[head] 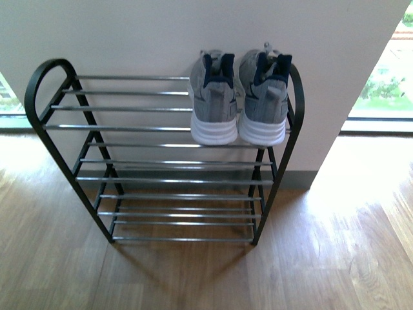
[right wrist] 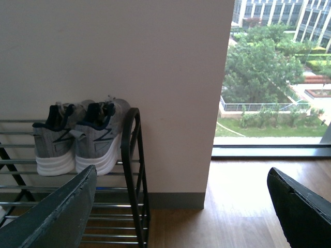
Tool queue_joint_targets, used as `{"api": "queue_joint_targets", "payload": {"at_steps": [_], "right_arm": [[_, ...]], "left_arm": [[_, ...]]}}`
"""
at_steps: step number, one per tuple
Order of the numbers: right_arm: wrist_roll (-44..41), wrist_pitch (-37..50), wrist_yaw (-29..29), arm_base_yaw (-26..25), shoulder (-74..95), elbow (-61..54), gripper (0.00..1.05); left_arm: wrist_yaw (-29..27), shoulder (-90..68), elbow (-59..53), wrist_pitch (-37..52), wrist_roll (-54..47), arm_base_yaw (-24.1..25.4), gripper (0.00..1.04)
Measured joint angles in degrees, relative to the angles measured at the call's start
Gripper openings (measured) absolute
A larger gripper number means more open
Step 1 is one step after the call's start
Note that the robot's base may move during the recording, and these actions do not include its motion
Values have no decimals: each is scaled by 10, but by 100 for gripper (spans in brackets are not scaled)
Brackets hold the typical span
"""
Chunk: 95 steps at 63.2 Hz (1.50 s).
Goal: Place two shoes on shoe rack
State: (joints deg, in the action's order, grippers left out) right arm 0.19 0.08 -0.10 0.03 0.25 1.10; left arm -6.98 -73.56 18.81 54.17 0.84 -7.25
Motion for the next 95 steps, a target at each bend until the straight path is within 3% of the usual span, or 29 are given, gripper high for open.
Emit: {"api": "queue_joint_targets", "payload": {"at_steps": [21, 25, 40, 95], "right_arm": [[0, 0, 0, 0, 0, 0, 95], [0, 0, 0, 0, 0, 0, 95], [0, 0, 1, 0, 0, 0, 95], [0, 0, 0, 0, 0, 0, 95]], "left_arm": [[27, 118, -93, -24, -2, 29, 1], [64, 150, -109, -41, -3, 54, 1], [69, 207, -158, -47, -3, 70, 1], [70, 519, -180, -326, -3, 70, 1]]}}
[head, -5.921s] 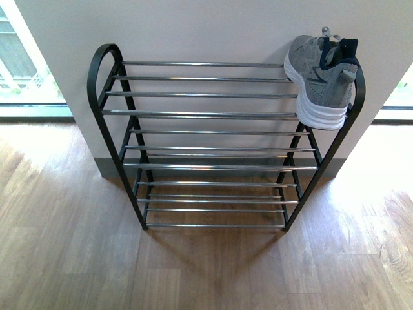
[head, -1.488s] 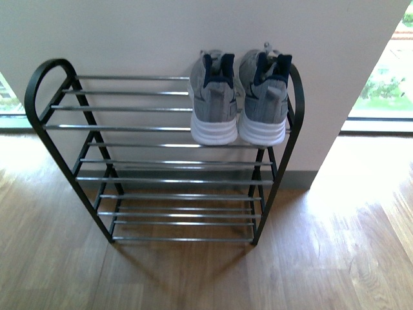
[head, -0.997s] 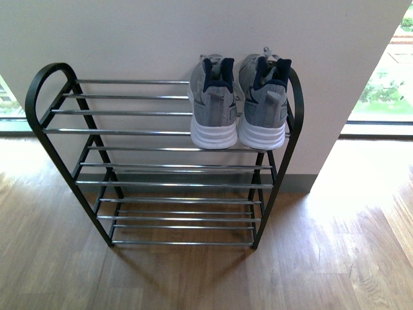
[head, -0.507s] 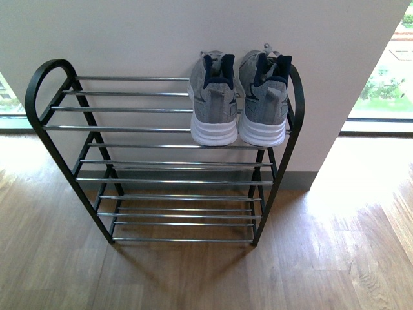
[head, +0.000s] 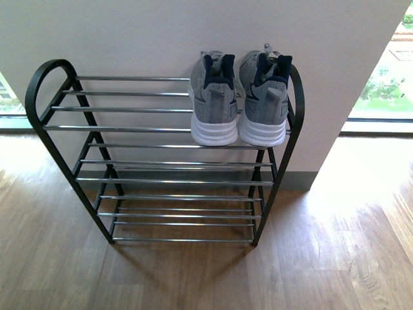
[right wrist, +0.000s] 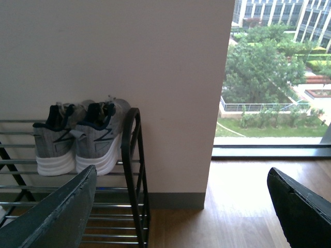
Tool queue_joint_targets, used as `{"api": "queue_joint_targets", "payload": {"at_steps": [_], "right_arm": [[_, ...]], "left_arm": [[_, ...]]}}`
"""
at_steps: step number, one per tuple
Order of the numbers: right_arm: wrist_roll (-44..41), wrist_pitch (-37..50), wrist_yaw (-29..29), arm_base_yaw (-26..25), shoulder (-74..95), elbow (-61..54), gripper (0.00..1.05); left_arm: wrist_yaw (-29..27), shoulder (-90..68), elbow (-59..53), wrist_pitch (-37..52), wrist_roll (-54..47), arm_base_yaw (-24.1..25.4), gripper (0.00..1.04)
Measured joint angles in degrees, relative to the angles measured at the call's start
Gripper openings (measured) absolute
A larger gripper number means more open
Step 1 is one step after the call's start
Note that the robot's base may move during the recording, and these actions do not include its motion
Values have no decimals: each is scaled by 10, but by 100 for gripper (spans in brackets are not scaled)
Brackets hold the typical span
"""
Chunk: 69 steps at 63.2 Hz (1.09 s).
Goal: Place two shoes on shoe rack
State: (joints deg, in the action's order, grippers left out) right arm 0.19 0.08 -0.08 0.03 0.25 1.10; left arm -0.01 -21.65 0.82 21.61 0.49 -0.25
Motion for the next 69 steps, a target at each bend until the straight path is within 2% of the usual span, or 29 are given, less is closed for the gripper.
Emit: {"api": "queue_joint_targets", "payload": {"at_steps": [40, 48, 69], "right_arm": [[0, 0, 0, 0, 0, 0, 95], [0, 0, 0, 0, 0, 0, 95], [0, 0, 1, 0, 0, 0, 95]], "left_arm": [[0, 116, 0, -115, 0, 0, 1], [0, 197, 0, -210, 0, 0, 1], [0, 207, 0, -216, 0, 1, 3]]}}
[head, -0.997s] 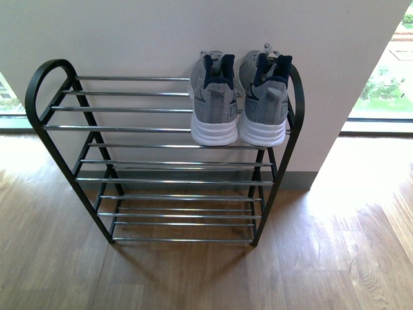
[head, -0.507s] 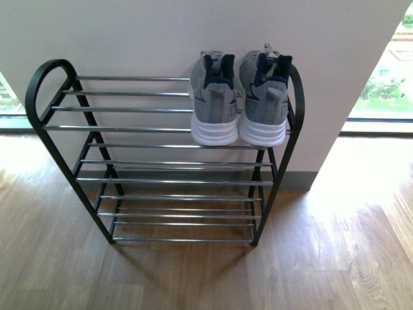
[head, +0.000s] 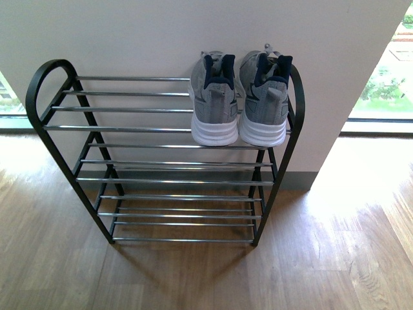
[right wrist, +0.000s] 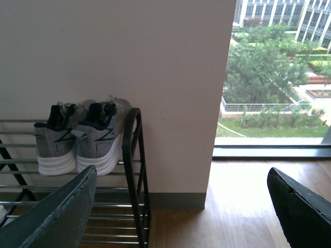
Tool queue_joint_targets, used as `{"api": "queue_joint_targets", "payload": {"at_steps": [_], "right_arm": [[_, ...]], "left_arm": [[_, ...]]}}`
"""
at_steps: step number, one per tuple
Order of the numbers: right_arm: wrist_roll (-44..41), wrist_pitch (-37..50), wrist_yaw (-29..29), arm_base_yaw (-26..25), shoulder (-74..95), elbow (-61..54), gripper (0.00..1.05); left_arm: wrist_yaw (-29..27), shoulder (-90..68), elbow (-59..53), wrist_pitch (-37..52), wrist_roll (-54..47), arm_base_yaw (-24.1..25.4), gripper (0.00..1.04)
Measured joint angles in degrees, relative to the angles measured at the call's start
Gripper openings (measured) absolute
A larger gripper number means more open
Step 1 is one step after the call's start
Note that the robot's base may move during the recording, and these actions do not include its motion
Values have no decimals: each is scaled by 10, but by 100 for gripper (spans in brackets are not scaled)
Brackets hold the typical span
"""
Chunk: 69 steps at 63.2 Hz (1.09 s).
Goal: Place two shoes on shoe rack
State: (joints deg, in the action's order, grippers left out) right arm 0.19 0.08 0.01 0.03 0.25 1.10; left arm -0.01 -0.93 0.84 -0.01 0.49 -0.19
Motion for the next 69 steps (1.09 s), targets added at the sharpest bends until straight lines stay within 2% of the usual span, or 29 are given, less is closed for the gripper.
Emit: {"api": "queue_joint_targets", "payload": {"at_steps": [34, 69], "right_arm": [[0, 0, 0, 0, 0, 0, 95], [0, 0, 0, 0, 0, 0, 95]], "left_arm": [[0, 0, 0, 0, 0, 0, 96], [0, 0, 0, 0, -1, 0, 95]]}}
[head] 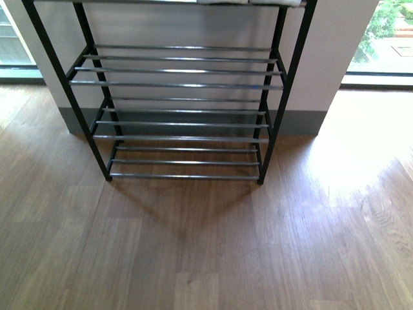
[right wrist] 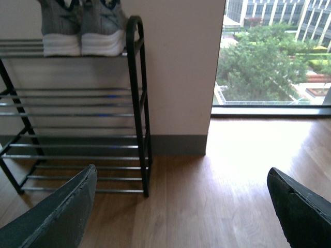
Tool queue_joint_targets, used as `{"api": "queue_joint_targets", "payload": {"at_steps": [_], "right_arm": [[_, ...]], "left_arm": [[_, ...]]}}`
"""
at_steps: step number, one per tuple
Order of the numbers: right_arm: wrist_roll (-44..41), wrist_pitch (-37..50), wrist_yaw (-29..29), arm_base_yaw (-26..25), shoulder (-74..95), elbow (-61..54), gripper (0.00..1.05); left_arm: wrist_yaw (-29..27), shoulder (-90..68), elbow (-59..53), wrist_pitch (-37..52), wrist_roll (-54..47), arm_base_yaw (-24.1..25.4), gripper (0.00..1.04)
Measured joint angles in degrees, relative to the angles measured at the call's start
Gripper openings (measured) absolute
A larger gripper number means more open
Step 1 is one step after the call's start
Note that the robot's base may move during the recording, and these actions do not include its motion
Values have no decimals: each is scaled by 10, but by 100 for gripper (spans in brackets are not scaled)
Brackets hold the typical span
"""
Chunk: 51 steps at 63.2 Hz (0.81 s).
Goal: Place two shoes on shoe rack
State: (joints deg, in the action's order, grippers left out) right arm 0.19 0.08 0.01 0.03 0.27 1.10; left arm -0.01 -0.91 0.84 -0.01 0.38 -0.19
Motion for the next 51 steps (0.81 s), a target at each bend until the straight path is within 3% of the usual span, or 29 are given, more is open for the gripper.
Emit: {"api": "queue_joint_targets", "payload": {"at_steps": [51], "right_arm": [[0, -1, 0, 0, 0, 0, 95]], "left_arm": [[0, 0, 0, 0, 0, 0, 95]]}}
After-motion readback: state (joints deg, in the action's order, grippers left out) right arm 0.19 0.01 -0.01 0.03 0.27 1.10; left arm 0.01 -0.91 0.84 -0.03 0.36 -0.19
